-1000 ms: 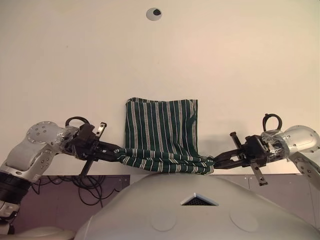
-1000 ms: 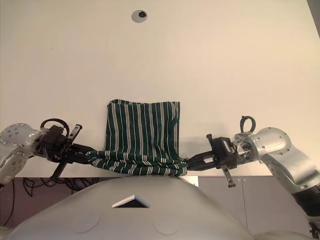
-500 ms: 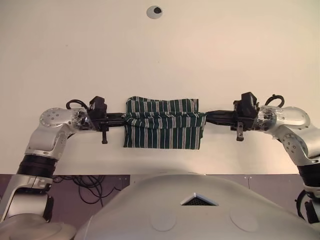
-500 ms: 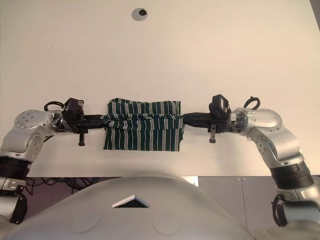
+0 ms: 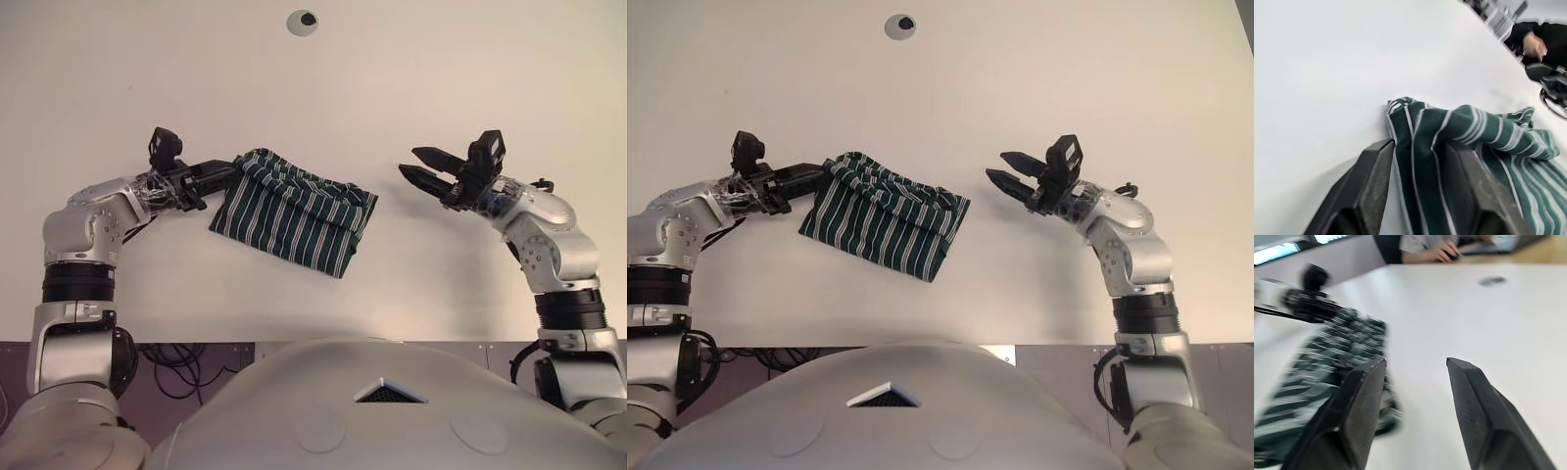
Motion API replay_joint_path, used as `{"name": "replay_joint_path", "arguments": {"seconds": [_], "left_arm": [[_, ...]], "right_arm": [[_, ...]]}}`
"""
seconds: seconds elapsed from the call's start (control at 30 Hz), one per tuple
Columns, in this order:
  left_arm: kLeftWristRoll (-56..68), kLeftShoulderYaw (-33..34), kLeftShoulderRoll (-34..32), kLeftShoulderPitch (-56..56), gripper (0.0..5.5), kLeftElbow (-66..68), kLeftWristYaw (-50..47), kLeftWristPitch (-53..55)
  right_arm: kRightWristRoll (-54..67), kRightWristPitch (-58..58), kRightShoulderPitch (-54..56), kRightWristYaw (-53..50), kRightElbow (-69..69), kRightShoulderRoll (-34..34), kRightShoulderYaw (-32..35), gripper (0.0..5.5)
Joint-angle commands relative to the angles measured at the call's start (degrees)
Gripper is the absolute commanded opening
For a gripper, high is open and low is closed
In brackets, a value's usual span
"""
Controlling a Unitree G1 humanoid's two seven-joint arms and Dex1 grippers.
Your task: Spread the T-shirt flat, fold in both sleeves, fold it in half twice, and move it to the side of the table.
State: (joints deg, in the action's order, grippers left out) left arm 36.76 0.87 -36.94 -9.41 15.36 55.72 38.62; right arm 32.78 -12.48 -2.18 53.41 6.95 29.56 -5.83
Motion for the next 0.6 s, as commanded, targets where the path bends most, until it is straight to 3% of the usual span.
{"name": "replay_joint_path", "arguments": {"seconds": [0.03, 0.3, 0.43, 0.6], "left_arm": [[-1.2, 1.9, 3.1, -2.0, 2.49, 0.0, -6.0, 3.0], [-8.0, 4.6, 8.9, -5.3, 2.49, 13.2, -16.0, -4.0], [-9.8, 3.9, 10.6, -4.7, 2.49, 14.9, -16.0, -5.8], [-10.6, 3.5, 11.2, -4.4, 2.49, 14.4, -15.0, -5.8]], "right_arm": [[-3.9, 5.1, -4.4, 2.0, 8.3, -2.8, -6.6, 2.47], [-17.5, 5.4, -5.1, -6.8, 4.0, -14.7, -23.6, 2.47], [-18.7, 2.8, -5.6, -10.1, 2.5, -17.7, -25.9, 2.47], [-18.7, 0.7, -3.2, -15.9, -1.2, -22.5, -24.3, 2.47]]}}
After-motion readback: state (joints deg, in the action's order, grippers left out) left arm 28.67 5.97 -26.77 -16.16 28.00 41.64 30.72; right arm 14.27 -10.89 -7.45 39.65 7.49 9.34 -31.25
